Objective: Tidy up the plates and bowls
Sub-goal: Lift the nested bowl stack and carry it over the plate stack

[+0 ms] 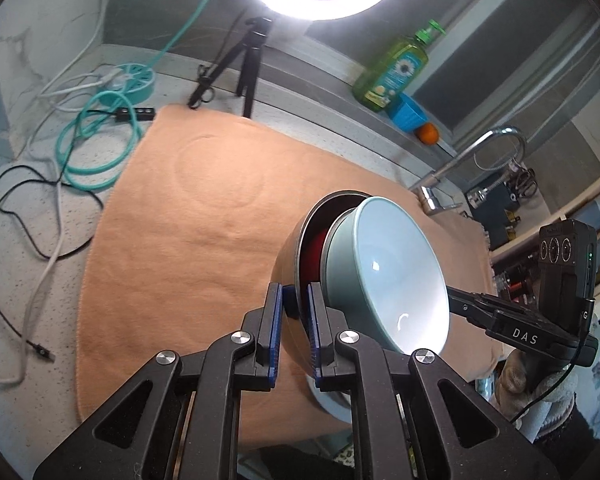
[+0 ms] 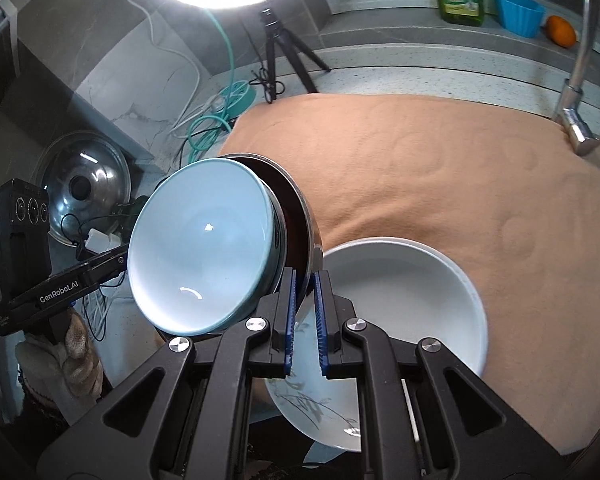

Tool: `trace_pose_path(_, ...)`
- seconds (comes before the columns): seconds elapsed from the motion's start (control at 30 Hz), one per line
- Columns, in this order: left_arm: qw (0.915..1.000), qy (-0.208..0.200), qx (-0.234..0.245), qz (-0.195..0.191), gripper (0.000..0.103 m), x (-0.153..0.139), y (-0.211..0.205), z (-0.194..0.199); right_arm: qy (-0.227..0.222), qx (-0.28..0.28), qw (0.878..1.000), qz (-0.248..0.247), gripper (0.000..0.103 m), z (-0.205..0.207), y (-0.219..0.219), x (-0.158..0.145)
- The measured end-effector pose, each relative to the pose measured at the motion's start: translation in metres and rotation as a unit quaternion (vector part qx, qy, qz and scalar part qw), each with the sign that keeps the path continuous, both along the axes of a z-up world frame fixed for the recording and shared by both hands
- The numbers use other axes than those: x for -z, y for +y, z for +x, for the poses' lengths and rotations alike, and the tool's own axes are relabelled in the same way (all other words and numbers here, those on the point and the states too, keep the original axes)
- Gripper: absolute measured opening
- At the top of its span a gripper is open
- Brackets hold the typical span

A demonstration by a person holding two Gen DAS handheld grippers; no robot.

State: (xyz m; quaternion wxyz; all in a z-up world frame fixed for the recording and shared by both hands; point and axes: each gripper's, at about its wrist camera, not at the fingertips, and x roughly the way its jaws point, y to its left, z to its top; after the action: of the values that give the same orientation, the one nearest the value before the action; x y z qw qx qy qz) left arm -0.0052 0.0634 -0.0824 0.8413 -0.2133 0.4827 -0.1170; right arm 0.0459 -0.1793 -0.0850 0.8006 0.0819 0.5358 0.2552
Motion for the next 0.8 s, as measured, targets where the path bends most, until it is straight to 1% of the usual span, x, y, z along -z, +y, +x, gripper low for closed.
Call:
trace_pose_path(0.37, 0.9982, 0.013, 0.059, -0.002, 0.010, 0.009, -0.050, 0.007, 0.007, 0.053, 0.998, -0.012, 0.009, -0.016, -0.060, 0.006)
trace_pose_path(0.57, 0.9966, 0.019, 0.080, 0.001, 0.010, 0.014, -0.070, 0.010, 0.014, 0.072, 0.997, -0.016, 0.009, -0.023, -0.079, 0.012)
trace_pose_path(0.8, 0.9956, 0.028, 0.089, 0.006, 0.010, 0.020, -0.081, 0.009, 0.023, 0.079, 0.996, -0.019, 0.009, -0.027, -0.089, 0.021)
